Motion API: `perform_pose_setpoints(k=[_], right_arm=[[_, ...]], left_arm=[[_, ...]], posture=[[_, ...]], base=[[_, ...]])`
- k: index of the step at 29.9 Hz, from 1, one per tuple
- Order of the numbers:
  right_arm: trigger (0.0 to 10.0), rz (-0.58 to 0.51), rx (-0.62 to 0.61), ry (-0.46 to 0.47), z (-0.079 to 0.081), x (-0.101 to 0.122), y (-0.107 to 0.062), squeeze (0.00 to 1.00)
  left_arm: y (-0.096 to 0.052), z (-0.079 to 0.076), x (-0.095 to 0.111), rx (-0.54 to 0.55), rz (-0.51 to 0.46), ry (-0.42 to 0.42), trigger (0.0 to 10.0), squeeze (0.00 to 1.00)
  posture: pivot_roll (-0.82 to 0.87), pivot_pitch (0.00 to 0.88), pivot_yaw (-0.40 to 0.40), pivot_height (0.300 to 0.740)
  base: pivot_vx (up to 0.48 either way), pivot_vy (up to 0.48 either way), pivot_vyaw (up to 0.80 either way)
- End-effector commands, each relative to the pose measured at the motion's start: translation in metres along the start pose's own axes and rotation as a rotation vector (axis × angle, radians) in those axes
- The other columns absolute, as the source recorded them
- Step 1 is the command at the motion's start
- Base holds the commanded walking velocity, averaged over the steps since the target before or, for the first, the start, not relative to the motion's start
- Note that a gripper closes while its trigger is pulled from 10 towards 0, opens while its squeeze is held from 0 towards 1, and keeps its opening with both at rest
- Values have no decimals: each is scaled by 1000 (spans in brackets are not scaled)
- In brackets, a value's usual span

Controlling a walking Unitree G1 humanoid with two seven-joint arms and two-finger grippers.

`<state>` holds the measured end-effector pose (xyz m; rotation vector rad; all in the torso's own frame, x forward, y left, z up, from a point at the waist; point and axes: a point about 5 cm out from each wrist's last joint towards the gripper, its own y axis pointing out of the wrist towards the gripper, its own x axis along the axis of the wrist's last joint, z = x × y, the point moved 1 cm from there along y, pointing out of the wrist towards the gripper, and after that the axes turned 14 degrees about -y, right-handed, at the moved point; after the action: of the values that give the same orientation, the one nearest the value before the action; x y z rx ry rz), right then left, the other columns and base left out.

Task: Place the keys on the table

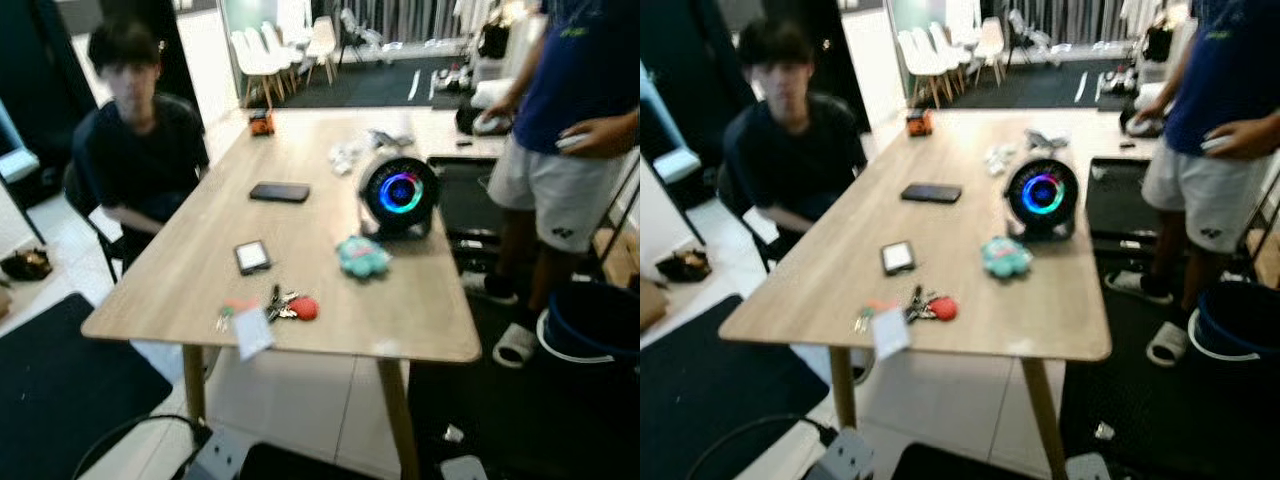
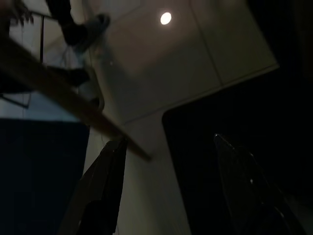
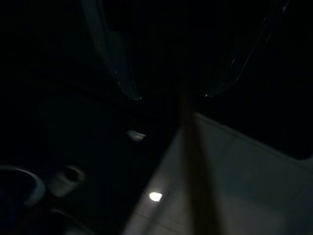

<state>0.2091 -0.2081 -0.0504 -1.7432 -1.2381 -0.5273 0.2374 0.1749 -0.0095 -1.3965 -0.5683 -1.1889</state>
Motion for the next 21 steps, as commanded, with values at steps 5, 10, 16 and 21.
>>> perform_pose_setpoints(k=[5,10,16,21], right_arm=[[10000,4,21,14,10,0,-3,0],[10000,4,22,13,10,0,-3,0],[10000,4,24,9,10,-1,-3,0],[10000,-6,28,7,11,2,-1,0]], left_arm=[[-5,4,-8,11,32,6,10000,0],[-5,5,-8,13,30,4,10000,0],[-5,4,-8,12,27,-8,10000,0],[-6,4,-8,15,28,-15,10000,0]], posture=[[93,116,87,740],[92,117,86,740],[94,117,81,740],[95,114,81,740]], base=[[0,0,0],[0,0,0],[0,0,0],[0,0,0]])
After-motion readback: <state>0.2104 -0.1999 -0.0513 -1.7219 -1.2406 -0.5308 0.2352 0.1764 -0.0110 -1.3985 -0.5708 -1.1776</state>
